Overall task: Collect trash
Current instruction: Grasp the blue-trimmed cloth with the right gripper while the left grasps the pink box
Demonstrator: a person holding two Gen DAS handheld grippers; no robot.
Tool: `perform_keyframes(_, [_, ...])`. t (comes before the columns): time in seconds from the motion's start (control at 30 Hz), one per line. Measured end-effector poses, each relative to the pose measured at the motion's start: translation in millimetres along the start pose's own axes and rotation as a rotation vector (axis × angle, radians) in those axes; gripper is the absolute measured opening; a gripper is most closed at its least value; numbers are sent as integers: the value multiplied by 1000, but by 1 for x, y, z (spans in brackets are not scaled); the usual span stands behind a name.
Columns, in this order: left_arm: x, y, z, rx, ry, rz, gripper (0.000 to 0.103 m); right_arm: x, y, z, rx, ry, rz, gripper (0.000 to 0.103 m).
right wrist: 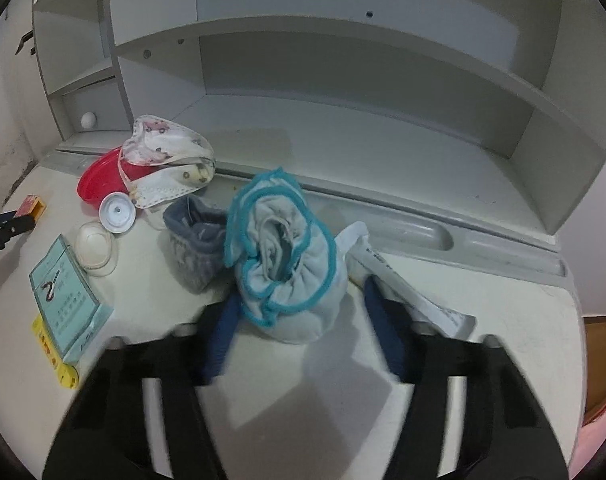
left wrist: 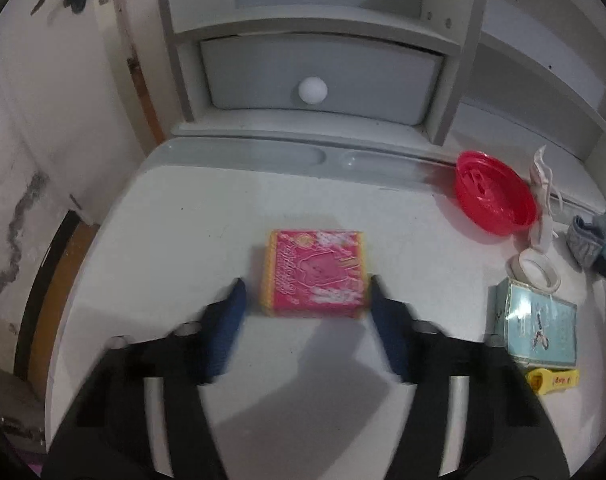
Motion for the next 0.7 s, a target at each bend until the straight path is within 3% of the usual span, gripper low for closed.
perform_keyframes(0.1, [-1,-3,-1,-44,-19,-3,50,0,-1,-2,28,20,-8,26])
perform_keyframes(0.4, [6,-46,-16,-127,-8,-89,49,-8,-50,-14,36,74,-104,25])
perform_keyframes(0.5, [6,-61,-28,-155,17,-110,50,-13,-71,-18,108,132,-139,25])
perform_keyframes(0.7, [0,-76,-53,-197,51,-122,50,-40,-80,-16,149,133,-97,25])
Point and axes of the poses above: each gripper's, at about its wrist camera, not at the fingertips, and y roughly the way its jaws point, z to its left, x to its top, the point moved 4 cm from there along y, roughly the way its jaws point, and after that the axes turned 1 degree about -z, right-handed, at the moved point
